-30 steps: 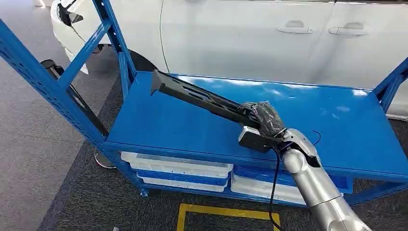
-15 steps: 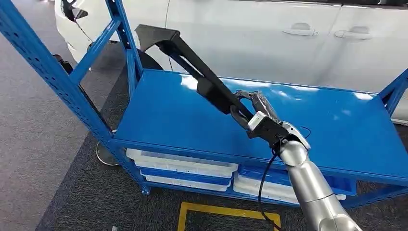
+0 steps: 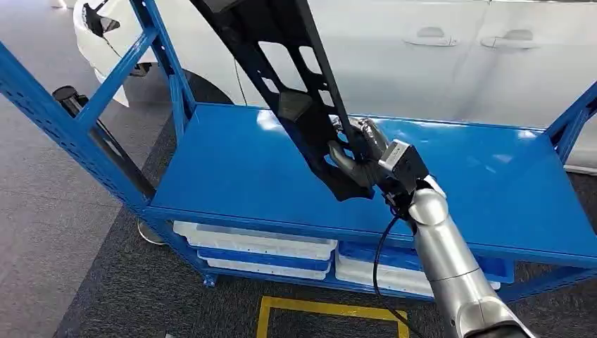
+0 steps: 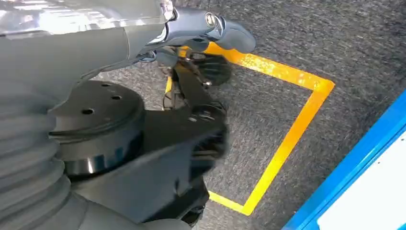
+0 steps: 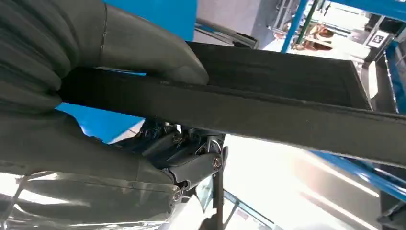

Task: Take the parts from the cabinet and place them on the table.

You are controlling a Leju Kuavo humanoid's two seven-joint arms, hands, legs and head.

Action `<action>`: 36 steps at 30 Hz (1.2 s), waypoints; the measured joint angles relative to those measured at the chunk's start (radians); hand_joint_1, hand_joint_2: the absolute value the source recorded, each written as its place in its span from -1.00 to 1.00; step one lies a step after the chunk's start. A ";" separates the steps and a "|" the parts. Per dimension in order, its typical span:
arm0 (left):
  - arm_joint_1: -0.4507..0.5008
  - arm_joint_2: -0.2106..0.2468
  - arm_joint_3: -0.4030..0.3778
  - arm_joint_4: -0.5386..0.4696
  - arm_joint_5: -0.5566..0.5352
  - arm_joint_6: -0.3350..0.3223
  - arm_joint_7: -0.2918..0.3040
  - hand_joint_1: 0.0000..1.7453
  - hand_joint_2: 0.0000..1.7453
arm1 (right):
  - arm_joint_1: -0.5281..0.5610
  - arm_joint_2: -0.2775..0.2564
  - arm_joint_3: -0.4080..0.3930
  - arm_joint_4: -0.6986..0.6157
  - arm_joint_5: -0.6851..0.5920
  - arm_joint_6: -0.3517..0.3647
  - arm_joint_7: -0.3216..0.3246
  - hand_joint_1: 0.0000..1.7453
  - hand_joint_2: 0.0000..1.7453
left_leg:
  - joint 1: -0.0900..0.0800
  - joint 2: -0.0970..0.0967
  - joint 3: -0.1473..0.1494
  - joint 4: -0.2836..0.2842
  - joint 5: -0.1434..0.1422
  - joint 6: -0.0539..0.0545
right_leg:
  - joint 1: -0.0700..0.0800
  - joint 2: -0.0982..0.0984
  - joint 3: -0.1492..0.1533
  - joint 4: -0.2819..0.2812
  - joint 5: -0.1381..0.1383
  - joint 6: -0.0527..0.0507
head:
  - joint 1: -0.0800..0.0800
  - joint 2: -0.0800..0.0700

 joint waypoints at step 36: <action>0.002 -0.003 -0.003 0.000 -0.010 0.044 0.008 -1.00 1.00 | -0.110 0.019 0.002 0.052 -0.300 0.144 0.048 1.00 1.00 | -0.002 -0.001 0.017 -0.059 0.003 0.019 | -0.001 0.006 -0.004 -0.002 -0.002 0.034 | 0.002 0.000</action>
